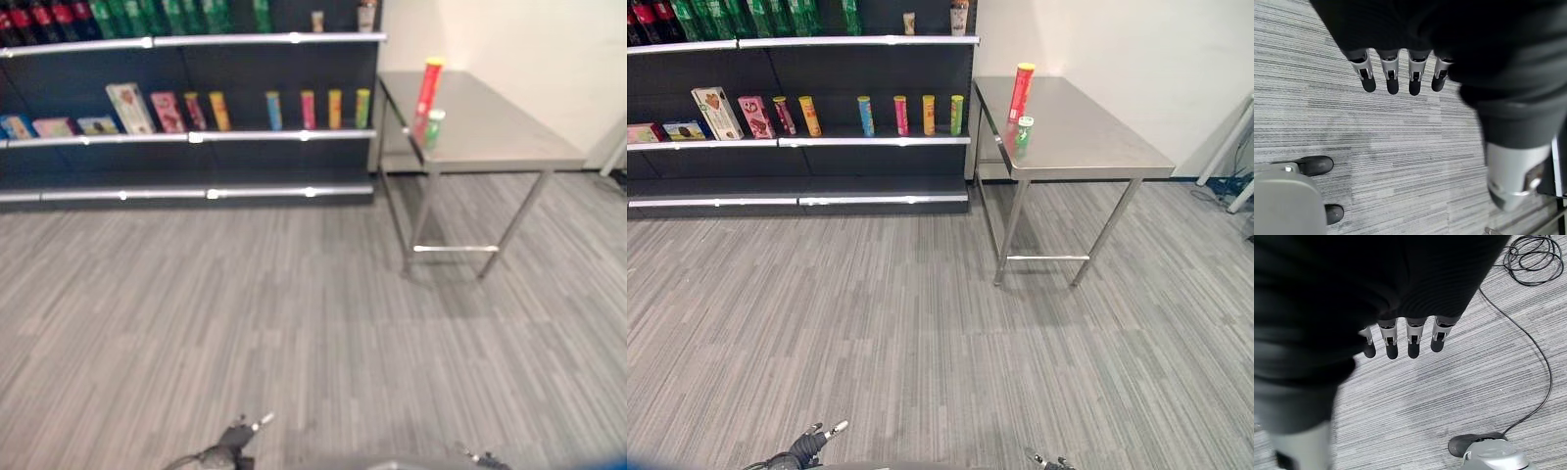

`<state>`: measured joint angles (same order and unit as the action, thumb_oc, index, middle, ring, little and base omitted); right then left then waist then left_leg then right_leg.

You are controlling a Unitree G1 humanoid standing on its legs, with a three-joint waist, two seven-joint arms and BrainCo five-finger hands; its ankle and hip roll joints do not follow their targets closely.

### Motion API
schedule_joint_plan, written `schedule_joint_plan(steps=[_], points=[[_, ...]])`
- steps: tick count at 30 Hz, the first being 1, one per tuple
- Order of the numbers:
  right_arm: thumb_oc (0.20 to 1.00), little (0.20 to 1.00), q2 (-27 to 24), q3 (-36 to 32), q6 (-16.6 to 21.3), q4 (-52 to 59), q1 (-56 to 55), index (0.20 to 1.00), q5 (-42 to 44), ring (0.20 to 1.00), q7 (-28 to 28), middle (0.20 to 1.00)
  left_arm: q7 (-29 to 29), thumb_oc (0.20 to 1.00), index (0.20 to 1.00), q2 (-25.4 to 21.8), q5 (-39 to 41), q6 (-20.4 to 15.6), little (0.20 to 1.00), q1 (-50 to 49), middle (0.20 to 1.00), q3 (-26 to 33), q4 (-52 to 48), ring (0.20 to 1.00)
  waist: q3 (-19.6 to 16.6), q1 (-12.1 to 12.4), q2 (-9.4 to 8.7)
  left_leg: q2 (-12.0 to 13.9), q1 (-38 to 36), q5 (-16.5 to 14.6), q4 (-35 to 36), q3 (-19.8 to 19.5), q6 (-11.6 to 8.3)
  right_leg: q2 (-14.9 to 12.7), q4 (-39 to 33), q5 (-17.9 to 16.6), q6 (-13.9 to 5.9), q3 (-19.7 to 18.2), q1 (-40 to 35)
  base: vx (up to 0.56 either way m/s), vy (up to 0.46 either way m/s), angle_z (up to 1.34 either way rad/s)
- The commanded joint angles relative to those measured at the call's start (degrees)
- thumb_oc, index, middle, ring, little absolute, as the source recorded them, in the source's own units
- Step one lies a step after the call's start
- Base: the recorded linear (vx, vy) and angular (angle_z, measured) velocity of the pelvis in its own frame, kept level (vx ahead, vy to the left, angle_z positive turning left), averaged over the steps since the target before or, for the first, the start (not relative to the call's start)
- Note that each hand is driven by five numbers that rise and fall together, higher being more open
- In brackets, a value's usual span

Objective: Put the goods on the table back onto the shelves and tidy them up.

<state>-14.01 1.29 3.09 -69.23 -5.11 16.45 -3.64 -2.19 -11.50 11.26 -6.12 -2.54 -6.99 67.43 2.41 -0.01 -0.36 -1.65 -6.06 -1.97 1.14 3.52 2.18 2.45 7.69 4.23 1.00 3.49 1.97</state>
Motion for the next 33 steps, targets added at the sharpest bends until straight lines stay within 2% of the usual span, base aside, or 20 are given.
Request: schedule_joint_plan(steps=[1,33], points=[[1.0,1.0,-2.0,-0.1,1.4,-0.4,3.2,1.0,1.1,1.0,-0.9,1.0,0.0,1.0,1.0,-0.1,0.6,-1.5,1.0,3.5,1.0,-0.1,0.6,1.0,1.7,-1.1,-1.42,1.5,-2.3,-1.0,3.9,-1.1,-5.34,-2.5,-11.6,-3.4,-7.71,-1.2,-8.9,0.0,0.0,0.0],[1.0,1.0,-0.9,1.1,1.2,-1.6,2.6,1.0,-0.1,1.0,-1.5,1.0,-0.7,1.0,1.0,0.7,0.1,-1.2,1.0,2.2,1.0,0.4,2.2,1.0,1.8,-0.3,-1.56,1.7,-2.5,-1.1,3.9,-1.5,-5.09,-2.2,-11.7,-2.7,-7.52,-0.9,-9.5,0.0,-0.002,0.01]])
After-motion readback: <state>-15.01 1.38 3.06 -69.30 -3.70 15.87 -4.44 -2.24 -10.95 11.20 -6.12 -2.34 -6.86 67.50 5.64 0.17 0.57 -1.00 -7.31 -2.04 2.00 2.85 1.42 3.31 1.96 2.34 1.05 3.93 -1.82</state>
